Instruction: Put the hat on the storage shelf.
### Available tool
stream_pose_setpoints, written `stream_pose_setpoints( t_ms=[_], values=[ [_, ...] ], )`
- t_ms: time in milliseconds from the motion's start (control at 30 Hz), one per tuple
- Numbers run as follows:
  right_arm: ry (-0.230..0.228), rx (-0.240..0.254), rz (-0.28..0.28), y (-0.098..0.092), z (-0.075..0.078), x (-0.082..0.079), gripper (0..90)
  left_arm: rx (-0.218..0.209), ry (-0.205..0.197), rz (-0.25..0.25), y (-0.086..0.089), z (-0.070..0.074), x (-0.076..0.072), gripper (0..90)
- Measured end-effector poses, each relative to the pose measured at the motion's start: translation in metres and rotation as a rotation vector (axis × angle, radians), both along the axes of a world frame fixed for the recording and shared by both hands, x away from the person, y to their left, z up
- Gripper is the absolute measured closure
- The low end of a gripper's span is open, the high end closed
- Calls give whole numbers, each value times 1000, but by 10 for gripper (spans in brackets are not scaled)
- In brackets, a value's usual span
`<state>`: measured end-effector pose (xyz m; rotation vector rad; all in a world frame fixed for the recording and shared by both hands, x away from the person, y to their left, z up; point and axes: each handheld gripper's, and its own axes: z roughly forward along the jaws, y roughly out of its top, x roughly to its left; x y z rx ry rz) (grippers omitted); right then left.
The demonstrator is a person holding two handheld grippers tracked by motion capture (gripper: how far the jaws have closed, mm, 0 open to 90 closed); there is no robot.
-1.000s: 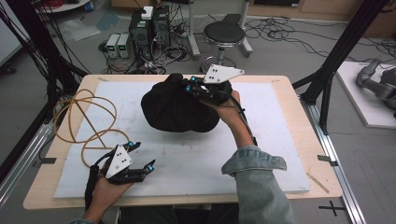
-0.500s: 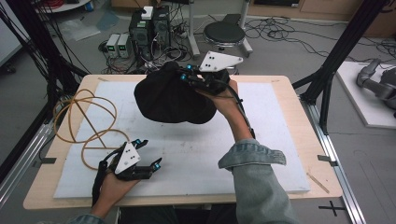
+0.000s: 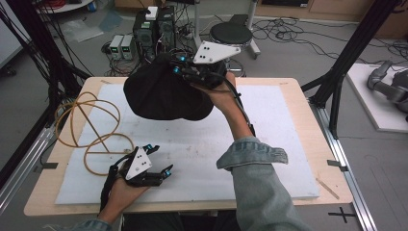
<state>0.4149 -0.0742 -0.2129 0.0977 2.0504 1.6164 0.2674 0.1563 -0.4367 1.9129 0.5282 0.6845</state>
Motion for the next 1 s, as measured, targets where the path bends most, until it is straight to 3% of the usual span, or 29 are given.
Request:
stream_pose_setpoints(
  t_ms=[533,1000],
  values=[
    [-43,11,66,36,28,-4,855,-2,2,-12,-1,0,-1,229],
    [-55,23,118,61,38,-8,854,7,0,-16,-1,-1,-1,229]
  ],
)
